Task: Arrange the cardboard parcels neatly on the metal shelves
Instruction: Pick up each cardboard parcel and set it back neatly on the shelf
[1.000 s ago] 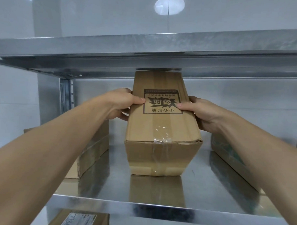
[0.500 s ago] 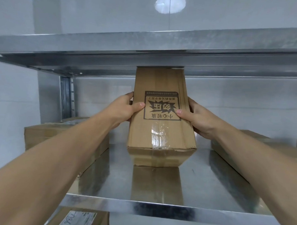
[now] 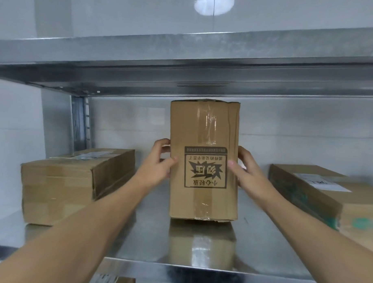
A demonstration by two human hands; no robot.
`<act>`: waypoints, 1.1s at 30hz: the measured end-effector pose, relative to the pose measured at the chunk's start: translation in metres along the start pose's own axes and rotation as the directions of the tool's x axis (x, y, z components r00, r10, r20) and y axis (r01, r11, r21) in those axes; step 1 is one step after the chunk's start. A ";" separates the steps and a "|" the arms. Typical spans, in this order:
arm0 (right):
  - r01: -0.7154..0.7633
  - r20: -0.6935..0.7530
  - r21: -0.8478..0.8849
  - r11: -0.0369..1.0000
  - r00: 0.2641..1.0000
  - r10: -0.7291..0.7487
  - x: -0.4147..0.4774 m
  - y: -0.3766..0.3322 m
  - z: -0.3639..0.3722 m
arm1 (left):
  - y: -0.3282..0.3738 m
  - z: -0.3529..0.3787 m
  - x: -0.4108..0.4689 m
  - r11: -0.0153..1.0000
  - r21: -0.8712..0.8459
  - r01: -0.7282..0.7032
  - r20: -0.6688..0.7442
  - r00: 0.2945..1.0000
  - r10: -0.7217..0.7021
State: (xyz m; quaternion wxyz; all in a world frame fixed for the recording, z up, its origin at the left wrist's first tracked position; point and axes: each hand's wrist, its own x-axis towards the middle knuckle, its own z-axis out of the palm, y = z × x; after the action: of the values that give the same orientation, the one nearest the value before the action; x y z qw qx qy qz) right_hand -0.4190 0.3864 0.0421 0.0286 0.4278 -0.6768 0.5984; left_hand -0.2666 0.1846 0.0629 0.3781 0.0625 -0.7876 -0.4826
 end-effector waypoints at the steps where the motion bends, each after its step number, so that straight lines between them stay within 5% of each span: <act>1: -0.016 -0.034 0.024 1.000 0.999 0.017 0.000 -0.001 0.000 | 0.002 -0.002 0.000 0.999 -0.044 0.024 -0.001 1.000 -0.024; 6: -0.150 -0.174 0.138 0.979 0.969 0.173 0.002 -0.030 -0.007 | 0.011 -0.021 0.001 0.978 -0.125 0.166 -0.002 0.986 -0.168; 12: -0.252 -0.211 0.176 0.952 0.934 0.286 0.031 -0.099 -0.019 | 0.060 -0.042 0.024 0.956 0.101 0.277 -0.059 0.961 -0.272; 15: -0.333 -0.159 0.224 0.916 0.915 0.372 0.056 -0.138 -0.033 | 0.100 -0.055 0.044 0.940 0.062 0.335 -0.123 0.937 -0.326; 22: -0.601 0.043 -0.038 0.799 0.797 0.602 0.080 -0.156 -0.037 | 0.140 -0.050 0.059 0.855 0.161 0.493 0.059 0.860 -0.507; 33: -0.583 0.082 -0.210 0.785 0.789 0.608 0.078 -0.162 -0.028 | 0.138 -0.032 0.078 0.795 0.366 0.483 0.049 0.843 -0.535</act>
State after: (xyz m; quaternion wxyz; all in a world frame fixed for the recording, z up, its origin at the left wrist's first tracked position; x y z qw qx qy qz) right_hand -0.3823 0.3807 0.2204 -0.1743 0.2300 -0.8269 0.4826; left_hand -0.2635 0.1981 0.2244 0.1572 0.3002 -0.8386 -0.4265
